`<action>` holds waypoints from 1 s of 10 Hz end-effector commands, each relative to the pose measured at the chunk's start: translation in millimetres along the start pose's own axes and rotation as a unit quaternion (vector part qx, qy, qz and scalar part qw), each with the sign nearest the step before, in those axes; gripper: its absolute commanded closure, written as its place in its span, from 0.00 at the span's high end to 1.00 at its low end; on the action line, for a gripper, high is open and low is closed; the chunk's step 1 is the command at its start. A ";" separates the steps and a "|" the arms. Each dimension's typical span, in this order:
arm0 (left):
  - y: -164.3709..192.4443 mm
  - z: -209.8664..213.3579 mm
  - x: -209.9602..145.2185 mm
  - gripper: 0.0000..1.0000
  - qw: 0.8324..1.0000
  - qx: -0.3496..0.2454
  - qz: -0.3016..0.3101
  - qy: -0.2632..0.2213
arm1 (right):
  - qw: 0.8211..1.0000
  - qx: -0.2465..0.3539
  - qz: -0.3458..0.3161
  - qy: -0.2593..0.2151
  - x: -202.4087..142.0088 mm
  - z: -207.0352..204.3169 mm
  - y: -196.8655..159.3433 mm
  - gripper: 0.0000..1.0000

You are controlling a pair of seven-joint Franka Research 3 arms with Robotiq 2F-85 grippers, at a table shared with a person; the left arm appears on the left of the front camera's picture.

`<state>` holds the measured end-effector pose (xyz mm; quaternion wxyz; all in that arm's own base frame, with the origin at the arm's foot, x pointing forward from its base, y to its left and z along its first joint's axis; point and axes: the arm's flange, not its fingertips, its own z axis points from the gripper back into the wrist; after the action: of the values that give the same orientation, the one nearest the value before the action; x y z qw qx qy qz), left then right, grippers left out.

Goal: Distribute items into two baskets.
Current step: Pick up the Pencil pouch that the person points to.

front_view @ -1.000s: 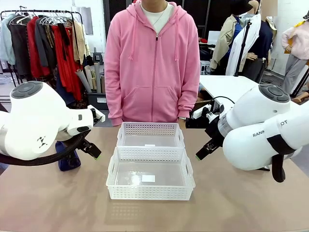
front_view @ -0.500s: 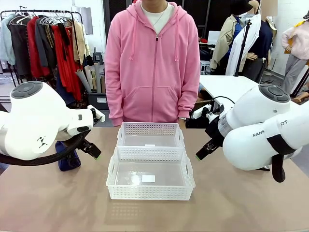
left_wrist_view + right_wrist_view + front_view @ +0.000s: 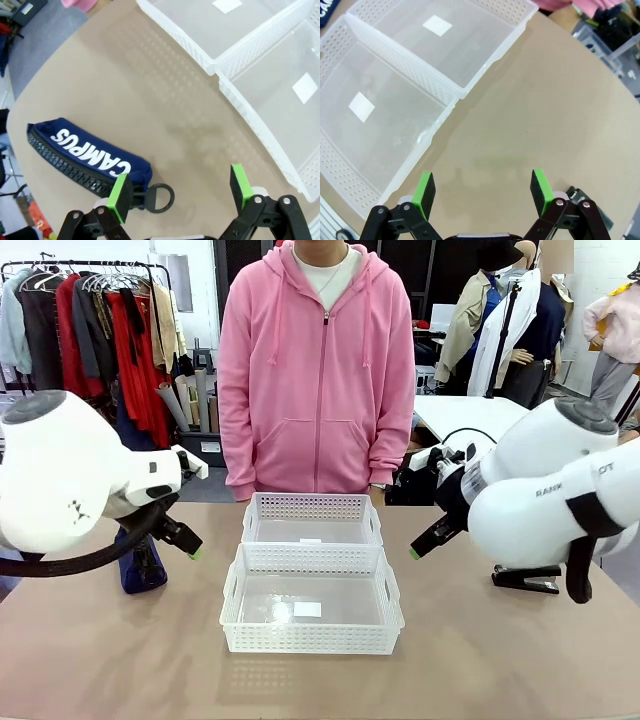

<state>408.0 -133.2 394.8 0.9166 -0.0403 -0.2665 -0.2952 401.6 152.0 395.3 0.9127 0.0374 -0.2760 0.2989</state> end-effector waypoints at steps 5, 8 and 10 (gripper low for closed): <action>113.7 48.9 8.2 1.00 0.991 -0.115 -0.053 0.037 | 0.994 0.109 0.004 0.009 9.3 59.4 -95.1 1.00; 187.1 84.8 -8.7 1.00 0.984 -0.174 0.028 0.021 | 0.986 0.165 -0.034 -0.010 -5.3 87.7 -156.2 1.00; 207.1 118.3 -33.8 1.00 0.974 -0.213 0.079 0.006 | 0.979 0.194 -0.063 -0.028 -24.7 110.9 -184.7 1.00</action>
<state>448.3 75.5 490.1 0.9127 -0.2205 -0.1882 -0.2879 433.2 -25.0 491.8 0.9034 0.2147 -0.2336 0.2884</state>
